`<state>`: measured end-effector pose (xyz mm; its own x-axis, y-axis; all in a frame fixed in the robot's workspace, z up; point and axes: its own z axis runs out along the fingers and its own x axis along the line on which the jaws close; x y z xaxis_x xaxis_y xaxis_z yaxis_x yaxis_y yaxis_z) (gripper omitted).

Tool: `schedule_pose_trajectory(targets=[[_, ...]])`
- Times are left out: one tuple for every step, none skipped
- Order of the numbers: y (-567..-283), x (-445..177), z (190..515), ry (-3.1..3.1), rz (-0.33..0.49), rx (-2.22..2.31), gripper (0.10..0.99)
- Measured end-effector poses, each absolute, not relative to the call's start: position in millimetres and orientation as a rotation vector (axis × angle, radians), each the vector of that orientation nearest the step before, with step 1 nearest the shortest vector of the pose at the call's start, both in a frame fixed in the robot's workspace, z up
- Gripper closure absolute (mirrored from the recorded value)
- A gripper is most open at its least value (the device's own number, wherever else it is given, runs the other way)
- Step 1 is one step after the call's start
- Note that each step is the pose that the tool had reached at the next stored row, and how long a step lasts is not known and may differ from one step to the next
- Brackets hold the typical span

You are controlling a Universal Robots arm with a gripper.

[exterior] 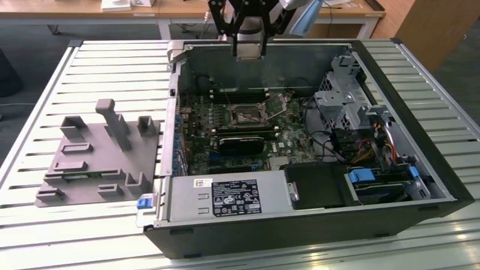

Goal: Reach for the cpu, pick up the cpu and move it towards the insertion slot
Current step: 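Pick up the cpu and move it towards the insertion slot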

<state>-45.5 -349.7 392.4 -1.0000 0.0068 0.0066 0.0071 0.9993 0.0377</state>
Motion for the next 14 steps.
schedule_pose_trajectory(targets=[[-349.2,-44.2,392.3,-3.135,-0.059,-0.011,0.545],[-348.8,-43.0,392.2,-3.135,-0.059,-0.011,0.545],[-348.4,-41.6,392.0,-3.135,-0.059,-0.011,0.545],[-348.0,-40.2,391.9,-3.135,-0.059,-0.011,0.545],[-347.7,-38.7,391.8,-3.135,-0.059,-0.011,0.545],[-347.3,-37.2,391.7,-3.135,-0.059,-0.011,0.545],[-347.0,-35.7,391.6,-3.135,-0.059,-0.011,0.545],[-346.7,-34.1,391.6,-3.135,-0.059,-0.011,0.545],[-346.5,-32.8,391.5,-3.135,-0.059,-0.011,0.545],[-346.4,-31.9,391.4,-3.135,-0.059,-0.011,0.545],[-346.3,-31.0,391.4,-3.135,-0.059,-0.011,0.545],[-346.1,-30.1,391.3,-3.135,-0.059,-0.011,0.545],[-346.0,-29.3,391.3,-3.135,-0.059,-0.011,0.545],[-346.0,-28.6,391.2,-3.135,-0.059,-0.011,0.545]])
